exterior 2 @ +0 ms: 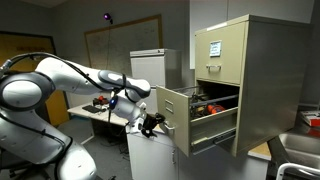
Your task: Open the bottom drawer of the file cabinet
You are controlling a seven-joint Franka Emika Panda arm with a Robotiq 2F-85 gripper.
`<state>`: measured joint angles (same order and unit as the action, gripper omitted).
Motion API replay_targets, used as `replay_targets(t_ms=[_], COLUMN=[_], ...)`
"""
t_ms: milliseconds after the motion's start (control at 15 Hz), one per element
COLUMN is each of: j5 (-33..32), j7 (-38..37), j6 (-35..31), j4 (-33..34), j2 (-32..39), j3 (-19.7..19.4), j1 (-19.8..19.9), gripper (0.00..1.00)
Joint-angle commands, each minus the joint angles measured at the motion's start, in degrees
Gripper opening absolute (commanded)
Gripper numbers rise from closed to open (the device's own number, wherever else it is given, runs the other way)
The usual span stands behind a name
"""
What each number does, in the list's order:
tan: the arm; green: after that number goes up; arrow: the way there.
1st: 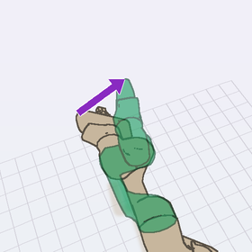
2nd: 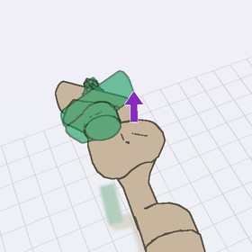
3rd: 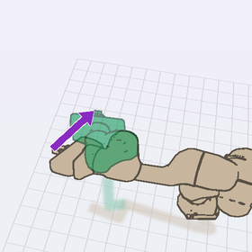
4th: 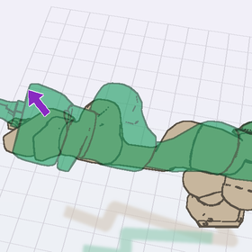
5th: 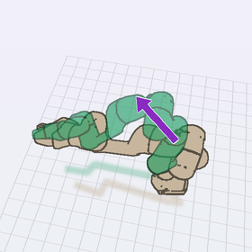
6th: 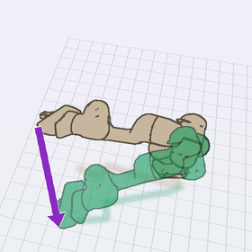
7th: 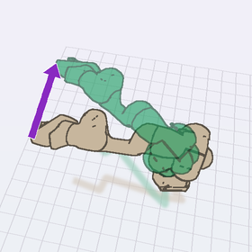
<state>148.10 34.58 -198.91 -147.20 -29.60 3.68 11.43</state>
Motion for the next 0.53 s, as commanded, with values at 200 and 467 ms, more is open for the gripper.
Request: replay_targets(t_ms=[200,467], j5=[6.28,0.82], j7=[7.18,3.46], j6=[0.16,0.19], j4=[-2.81,-4.01], j2=[-0.47,-0.46], j3=[3.85,3.24], j1=[-3.41,-5.04], gripper=[1.0,1.0])
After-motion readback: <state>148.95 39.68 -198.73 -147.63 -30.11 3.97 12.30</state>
